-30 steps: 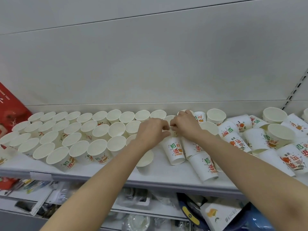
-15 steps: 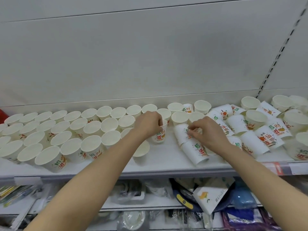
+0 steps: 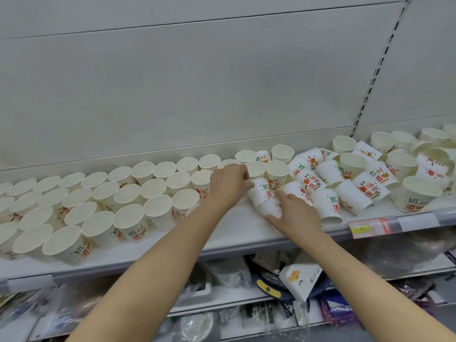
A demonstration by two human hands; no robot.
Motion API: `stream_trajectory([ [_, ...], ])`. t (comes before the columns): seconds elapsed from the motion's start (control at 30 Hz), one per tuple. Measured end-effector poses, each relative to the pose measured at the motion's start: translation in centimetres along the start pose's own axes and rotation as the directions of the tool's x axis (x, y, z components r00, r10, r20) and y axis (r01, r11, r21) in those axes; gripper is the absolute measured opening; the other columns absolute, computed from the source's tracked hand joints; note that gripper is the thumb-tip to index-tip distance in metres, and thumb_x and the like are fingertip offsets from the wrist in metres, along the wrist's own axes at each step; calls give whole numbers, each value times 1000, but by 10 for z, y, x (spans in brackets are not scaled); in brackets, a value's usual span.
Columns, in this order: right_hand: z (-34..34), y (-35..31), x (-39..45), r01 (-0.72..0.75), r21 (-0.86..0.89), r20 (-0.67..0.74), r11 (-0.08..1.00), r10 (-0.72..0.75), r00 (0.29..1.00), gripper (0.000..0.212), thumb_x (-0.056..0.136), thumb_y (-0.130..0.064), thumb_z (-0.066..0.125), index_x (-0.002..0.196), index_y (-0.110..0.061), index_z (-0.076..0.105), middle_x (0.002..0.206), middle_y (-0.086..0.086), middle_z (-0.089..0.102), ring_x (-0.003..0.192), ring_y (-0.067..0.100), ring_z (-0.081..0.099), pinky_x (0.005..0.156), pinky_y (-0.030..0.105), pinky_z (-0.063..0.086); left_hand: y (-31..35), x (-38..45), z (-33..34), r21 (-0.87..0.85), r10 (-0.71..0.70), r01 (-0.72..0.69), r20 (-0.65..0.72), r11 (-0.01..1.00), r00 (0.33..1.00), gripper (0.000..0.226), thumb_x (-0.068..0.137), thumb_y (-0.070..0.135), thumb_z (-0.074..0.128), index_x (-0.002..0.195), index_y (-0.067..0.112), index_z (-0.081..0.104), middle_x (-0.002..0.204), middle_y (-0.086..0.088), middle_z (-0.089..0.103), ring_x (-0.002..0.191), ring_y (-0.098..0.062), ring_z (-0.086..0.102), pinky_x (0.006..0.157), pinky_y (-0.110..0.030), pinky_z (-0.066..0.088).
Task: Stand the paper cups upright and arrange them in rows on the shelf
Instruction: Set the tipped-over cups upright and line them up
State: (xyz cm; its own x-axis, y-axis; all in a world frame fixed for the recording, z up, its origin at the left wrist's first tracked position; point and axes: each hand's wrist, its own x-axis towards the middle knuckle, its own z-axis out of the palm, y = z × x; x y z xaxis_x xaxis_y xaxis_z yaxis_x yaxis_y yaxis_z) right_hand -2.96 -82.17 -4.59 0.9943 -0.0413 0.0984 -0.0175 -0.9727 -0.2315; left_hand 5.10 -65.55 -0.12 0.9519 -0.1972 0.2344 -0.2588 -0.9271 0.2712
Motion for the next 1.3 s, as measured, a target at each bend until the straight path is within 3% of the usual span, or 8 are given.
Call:
stream_trajectory([
  [0.17, 0, 4, -7, -54, 143, -98, 988, 69, 993, 60, 78, -51, 59, 128, -24, 40, 117, 2, 58, 105, 24, 56, 75, 35, 47, 25, 2, 21, 125, -35, 23, 98, 992, 995, 40, 88, 45, 60, 113, 13, 60, 111, -10, 67, 104, -30, 62, 70, -32, 39],
  [0.3, 0, 4, -17, -50, 191, -177, 980, 85, 981, 57, 77, -46, 64, 124, -23, 41, 114, 3, 57, 103, 24, 55, 73, 34, 44, 39, 4, 33, 72, -127, 117, 147, 990, 981, 59, 88, 52, 59, 126, 9, 42, 120, -12, 60, 112, -32, 58, 72, -34, 37],
  [0.5, 8, -1, -23, -124, 372, -129, 920, 183, 975, 69, 77, -41, 67, 132, -19, 32, 124, 6, 53, 108, 27, 53, 76, 34, 40, 49, 5, 45, -39, -272, 283, 172, 958, 947, 86, 81, 57, 64, 137, 4, 26, 131, -11, 52, 118, -29, 55, 81, -37, 46],
  [0.67, 10, 12, -29, -62, 588, -176, 807, 203, 963, 74, 74, -32, 73, 134, -22, 30, 131, 3, 48, 113, 21, 49, 83, 32, 41, 45, 3, 31, 6, -211, 214, 194, 977, 958, 52, 86, 46, 61, 124, 13, 47, 121, -9, 60, 112, -30, 58, 76, -34, 42],
  [0.83, 18, 17, -42, -31, 724, -160, 689, 212, 964, 82, 74, -22, 72, 142, -27, 27, 140, -4, 37, 126, 15, 38, 103, 43, 38, 28, -17, 0, -20, -37, 40, 132, 999, 991, 8, 84, 25, 57, 88, 25, 64, 94, -1, 69, 92, -26, 64, 66, -29, 40],
  [1.0, 16, 6, -48, 35, 769, -204, 638, 193, 960, 71, 78, -25, 72, 139, -30, 36, 135, -7, 39, 123, 10, 37, 101, 33, 35, 9, -47, -1, 47, 62, -67, 97, 997, 993, 9, 89, 30, 58, 91, 25, 66, 95, 0, 69, 91, -24, 63, 63, -29, 38],
  [1.13, 9, -11, -49, 76, 853, -179, 516, 154, 972, 70, 77, -28, 75, 136, -36, 38, 134, -15, 45, 119, 5, 45, 102, 37, 42, 1, -65, -10, -141, 35, -34, 9, 989, 999, 29, 90, 41, 60, 117, 29, 64, 119, 9, 64, 98, -16, 62, 78, -33, 48],
  [1.3, -7, -50, -51, 231, 877, -288, 421, 78, 954, 59, 76, -20, 76, 123, -40, 46, 118, -24, 54, 111, 2, 52, 95, 31, 46, -2, -92, -42, -584, 49, -53, -23, 810, 999, 21, 86, 49, 66, 94, 31, 73, 99, 20, 70, 90, 1, 63, 87, -37, 51],
])
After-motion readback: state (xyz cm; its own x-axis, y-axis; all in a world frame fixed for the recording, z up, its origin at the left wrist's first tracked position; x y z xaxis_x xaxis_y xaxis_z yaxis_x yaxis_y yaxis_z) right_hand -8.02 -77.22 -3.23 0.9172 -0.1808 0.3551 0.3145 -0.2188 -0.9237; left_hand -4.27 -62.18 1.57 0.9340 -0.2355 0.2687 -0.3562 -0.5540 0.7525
